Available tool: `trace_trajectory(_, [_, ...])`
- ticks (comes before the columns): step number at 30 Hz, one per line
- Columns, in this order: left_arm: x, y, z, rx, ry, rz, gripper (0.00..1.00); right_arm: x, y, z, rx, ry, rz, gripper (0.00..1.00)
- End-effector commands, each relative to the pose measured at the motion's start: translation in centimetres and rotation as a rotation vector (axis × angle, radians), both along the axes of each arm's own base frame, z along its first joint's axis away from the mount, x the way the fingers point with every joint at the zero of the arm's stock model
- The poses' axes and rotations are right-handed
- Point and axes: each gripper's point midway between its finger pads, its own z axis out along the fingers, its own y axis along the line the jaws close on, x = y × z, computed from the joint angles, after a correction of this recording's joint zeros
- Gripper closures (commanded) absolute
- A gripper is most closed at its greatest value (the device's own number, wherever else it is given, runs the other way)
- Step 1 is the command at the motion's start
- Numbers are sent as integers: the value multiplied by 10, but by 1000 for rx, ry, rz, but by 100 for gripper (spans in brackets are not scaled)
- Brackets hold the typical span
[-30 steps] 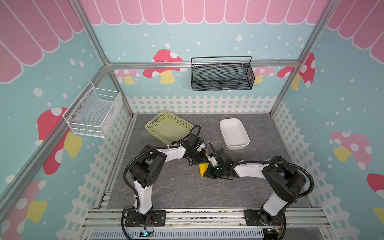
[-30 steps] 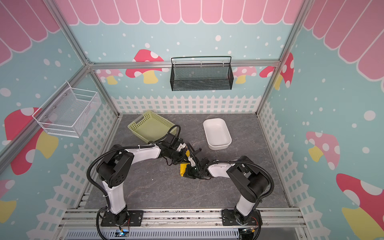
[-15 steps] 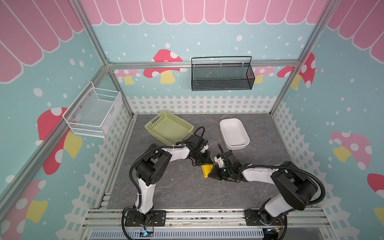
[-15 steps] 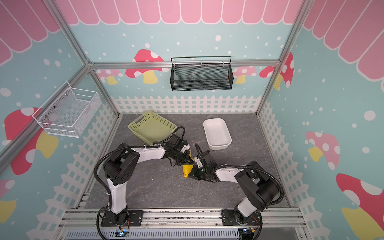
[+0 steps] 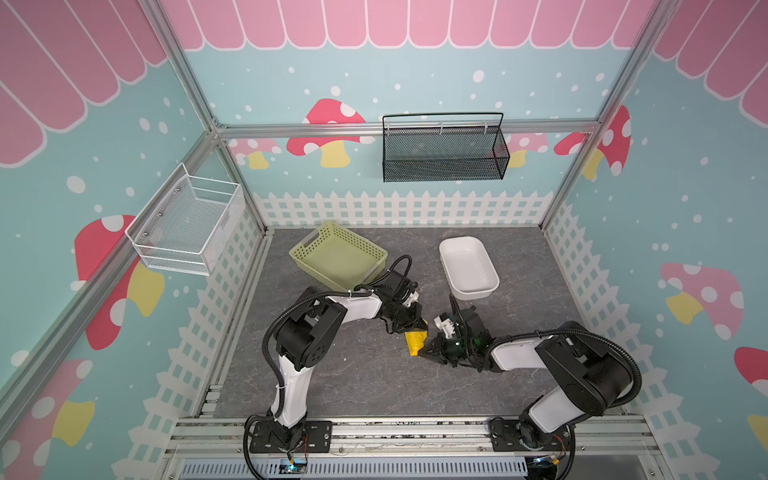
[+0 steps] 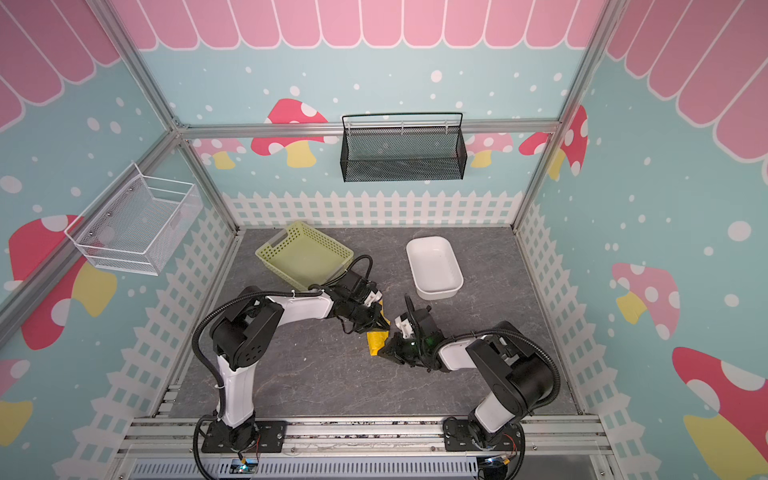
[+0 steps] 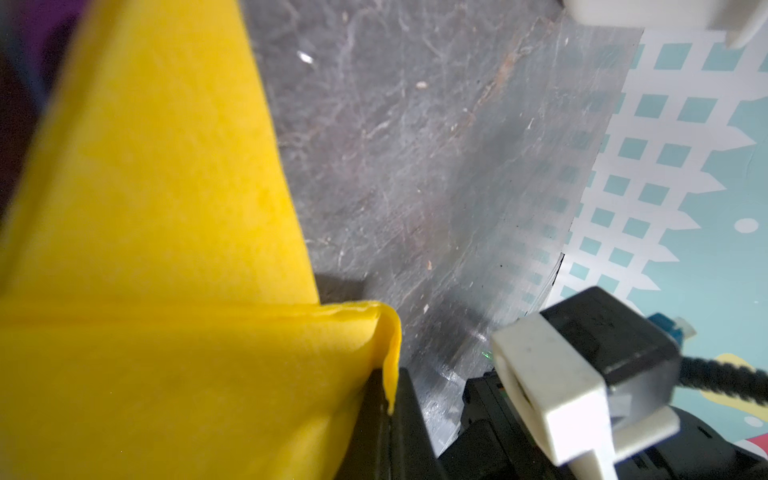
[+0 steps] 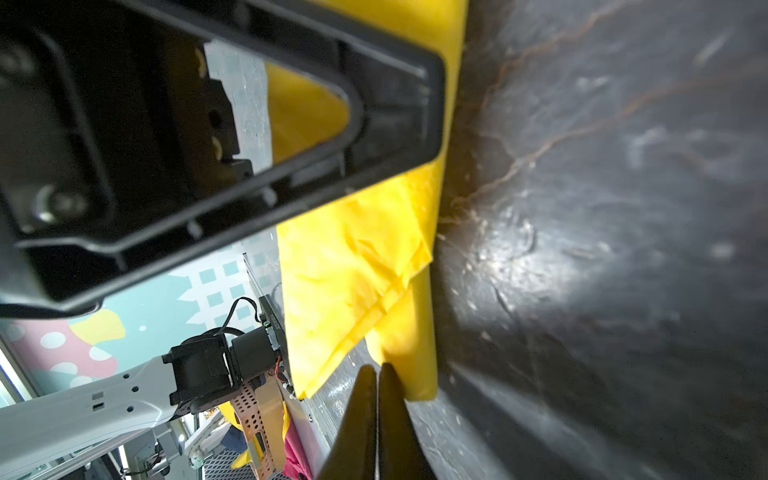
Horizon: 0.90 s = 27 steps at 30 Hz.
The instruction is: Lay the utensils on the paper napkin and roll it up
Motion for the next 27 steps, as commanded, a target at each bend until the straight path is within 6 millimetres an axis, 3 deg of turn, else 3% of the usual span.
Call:
trace_trajectory(1, [4, -11, 10, -34, -16, -10, 98, -1, -2, -7, 4, 28, -17, 93])
trace_trajectory(7, [2, -23, 16, -60, -21, -38, 98, -5, -6, -17, -20, 53, -23, 93])
trace_trajectory(27, [-4, -40, -6, -45, 24, -37, 99, -6, -6, -13, -18, 37, -18, 93])
